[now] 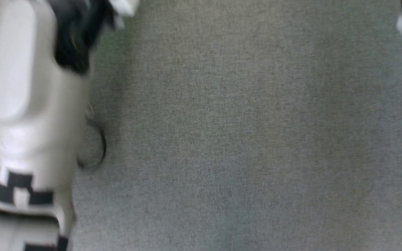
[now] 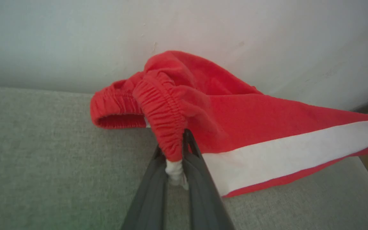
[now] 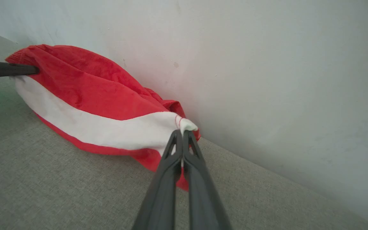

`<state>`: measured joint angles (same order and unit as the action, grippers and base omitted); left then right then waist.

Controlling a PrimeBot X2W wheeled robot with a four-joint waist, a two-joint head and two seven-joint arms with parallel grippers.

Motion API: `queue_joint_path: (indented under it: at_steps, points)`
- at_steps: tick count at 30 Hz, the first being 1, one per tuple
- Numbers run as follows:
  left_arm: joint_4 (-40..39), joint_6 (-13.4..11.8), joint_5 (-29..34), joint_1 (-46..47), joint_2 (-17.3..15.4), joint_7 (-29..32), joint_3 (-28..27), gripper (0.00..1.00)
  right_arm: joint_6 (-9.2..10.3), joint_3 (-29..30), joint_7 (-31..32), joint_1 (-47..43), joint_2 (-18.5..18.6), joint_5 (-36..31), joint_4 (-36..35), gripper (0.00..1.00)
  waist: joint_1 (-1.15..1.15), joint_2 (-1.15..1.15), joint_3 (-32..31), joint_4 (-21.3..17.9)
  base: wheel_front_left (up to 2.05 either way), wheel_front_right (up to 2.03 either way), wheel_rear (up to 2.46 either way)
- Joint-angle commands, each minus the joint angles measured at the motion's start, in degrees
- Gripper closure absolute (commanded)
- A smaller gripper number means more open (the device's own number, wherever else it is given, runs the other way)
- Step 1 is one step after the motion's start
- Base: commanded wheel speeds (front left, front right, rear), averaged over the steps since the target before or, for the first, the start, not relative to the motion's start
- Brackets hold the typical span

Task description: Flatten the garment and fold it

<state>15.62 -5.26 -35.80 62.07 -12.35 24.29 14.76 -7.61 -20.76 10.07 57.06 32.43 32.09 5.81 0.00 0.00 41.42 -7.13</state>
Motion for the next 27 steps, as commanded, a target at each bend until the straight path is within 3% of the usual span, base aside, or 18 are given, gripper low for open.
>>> queue_joint_path:
  at_steps: [1, 9, 16, 23, 27]
  points:
    - [-0.7, -0.55, -0.59, -1.77, 0.38, 0.31, -0.02, 1.0, 0.12, 0.41, 0.01, -1.56, 0.34, 0.46, -0.91, 1.0, 0.0, 0.0, -2.54, 0.05, 0.0, 0.0, 0.0]
    - [-14.37, -5.3, -5.18, -23.4, 3.06, 2.24, 0.19, 1.0, 0.12, 10.25, 2.62, -22.81, -1.25, 1.76, -10.2, 1.0, 0.0, 0.0, -10.09, 0.74, 0.0, 0.0, 0.0]
    - [-23.07, -7.31, -6.61, -40.51, 3.02, 0.85, 0.91, 1.0, 0.12, 18.69, 4.13, -41.9, -8.06, -0.19, -13.02, 1.0, 0.0, 0.0, -16.62, 1.99, 0.0, 0.0, 0.0]
    - [-27.11, -8.77, -8.77, -55.8, 2.64, 0.43, 1.44, 1.0, 0.12, 21.85, 5.81, -55.55, -15.64, -1.19, -14.96, 1.0, 0.0, 0.0, -21.38, 2.58, 0.0, 0.0, 0.0]
    - [-27.52, -8.56, -10.67, -62.95, 2.6, 0.04, 1.56, 1.0, 0.12, 22.32, 7.52, -61.64, -17.94, -1.97, -16.46, 1.0, 0.0, 0.0, -23.8, 2.84, 0.0, 0.0, 0.0]
